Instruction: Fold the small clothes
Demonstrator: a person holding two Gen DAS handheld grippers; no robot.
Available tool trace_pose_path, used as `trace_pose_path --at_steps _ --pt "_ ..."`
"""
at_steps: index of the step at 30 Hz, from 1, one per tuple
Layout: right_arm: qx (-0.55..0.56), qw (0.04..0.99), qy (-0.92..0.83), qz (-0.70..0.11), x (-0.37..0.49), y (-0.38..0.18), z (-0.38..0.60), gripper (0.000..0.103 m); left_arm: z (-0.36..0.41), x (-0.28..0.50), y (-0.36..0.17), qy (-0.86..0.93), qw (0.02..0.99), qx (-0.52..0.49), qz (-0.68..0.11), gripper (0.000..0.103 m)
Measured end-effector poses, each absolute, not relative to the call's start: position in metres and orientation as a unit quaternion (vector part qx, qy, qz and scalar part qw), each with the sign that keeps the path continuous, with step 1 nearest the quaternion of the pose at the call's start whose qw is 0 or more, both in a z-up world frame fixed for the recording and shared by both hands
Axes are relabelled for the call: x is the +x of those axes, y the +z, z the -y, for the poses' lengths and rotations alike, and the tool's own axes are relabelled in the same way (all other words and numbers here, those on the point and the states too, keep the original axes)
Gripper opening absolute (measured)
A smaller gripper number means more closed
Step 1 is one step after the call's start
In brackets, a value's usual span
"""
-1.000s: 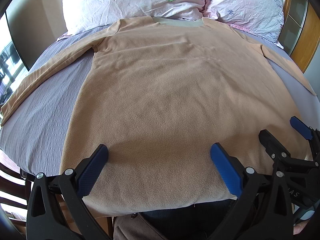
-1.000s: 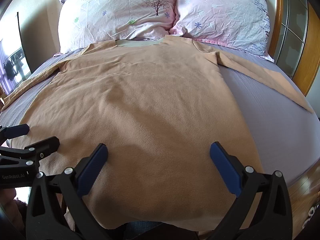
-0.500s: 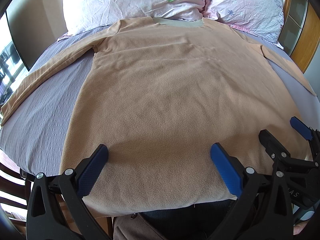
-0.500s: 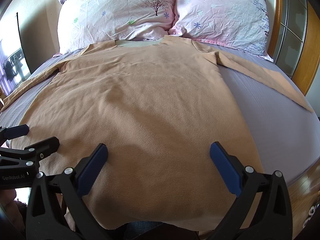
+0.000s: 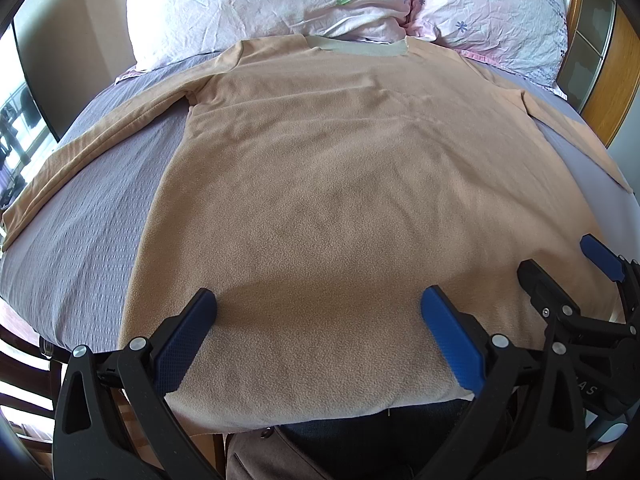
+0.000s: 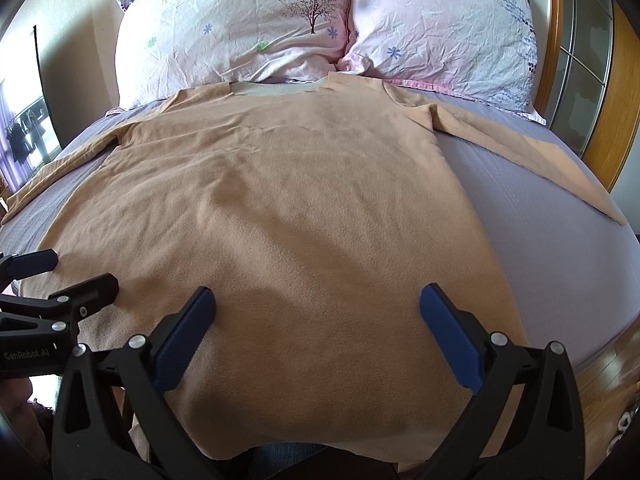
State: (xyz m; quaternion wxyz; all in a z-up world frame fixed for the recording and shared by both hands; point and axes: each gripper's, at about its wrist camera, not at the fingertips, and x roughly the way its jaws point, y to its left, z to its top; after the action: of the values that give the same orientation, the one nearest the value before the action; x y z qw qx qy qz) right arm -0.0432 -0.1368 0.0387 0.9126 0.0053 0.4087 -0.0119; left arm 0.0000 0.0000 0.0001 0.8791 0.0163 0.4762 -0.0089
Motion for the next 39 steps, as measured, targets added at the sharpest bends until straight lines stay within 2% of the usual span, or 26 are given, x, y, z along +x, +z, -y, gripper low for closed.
trace_pose_path --at_steps 39 --pt "0.002 0.917 -0.011 -0.399 -0.0457 0.0386 0.1364 0.101 0.0004 0.0012 0.0002 -0.010 0.881 0.018 -0.473 0.102"
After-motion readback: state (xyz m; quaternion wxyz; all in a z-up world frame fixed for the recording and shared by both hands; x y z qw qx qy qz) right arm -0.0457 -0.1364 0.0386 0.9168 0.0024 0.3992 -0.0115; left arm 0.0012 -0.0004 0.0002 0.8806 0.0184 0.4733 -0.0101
